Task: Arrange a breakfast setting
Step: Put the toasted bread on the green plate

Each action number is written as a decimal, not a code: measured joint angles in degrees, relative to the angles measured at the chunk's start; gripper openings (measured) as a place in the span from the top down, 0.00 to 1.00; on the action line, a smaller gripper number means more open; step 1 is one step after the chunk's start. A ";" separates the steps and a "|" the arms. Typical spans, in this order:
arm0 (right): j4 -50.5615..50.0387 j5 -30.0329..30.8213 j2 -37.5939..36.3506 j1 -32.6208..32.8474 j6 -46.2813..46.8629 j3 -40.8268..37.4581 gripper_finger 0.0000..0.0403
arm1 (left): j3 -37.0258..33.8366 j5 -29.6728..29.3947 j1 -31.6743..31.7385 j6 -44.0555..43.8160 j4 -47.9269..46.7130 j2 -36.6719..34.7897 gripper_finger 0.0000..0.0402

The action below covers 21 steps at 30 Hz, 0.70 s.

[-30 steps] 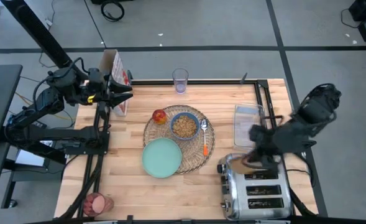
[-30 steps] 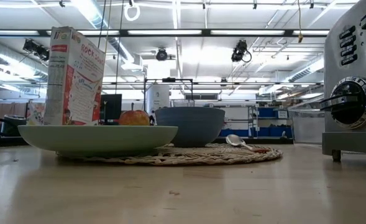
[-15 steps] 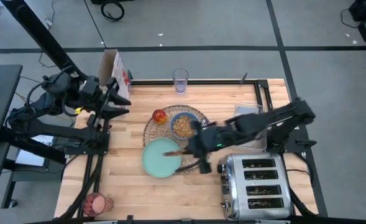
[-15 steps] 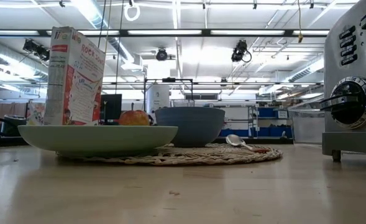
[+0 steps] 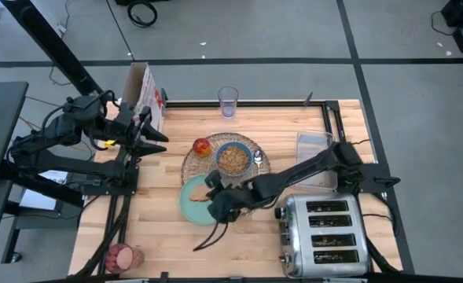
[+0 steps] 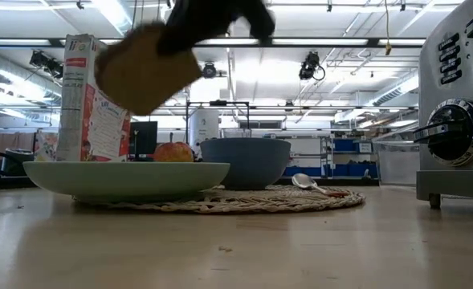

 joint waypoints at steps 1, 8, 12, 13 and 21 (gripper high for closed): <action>0.24 1.52 1.18 0.19 -2.12 0.00 0.97 | 0.00 0.05 0.02 0.00 -0.55 0.02 0.66; 5.77 6.98 8.91 0.65 -11.82 0.00 0.97 | 0.00 4.72 0.02 -0.04 -3.93 -0.02 0.66; 8.30 8.75 11.51 0.54 -16.08 0.00 0.97 | 0.00 6.28 0.02 0.48 -6.47 -0.10 0.66; 8.70 8.21 12.00 0.47 -16.76 0.00 0.97 | 0.00 6.30 0.02 0.52 -7.18 -0.11 0.66; 7.06 3.94 13.28 0.37 -15.23 0.00 0.89 | 0.04 6.90 -1.47 1.31 -8.74 -0.39 0.66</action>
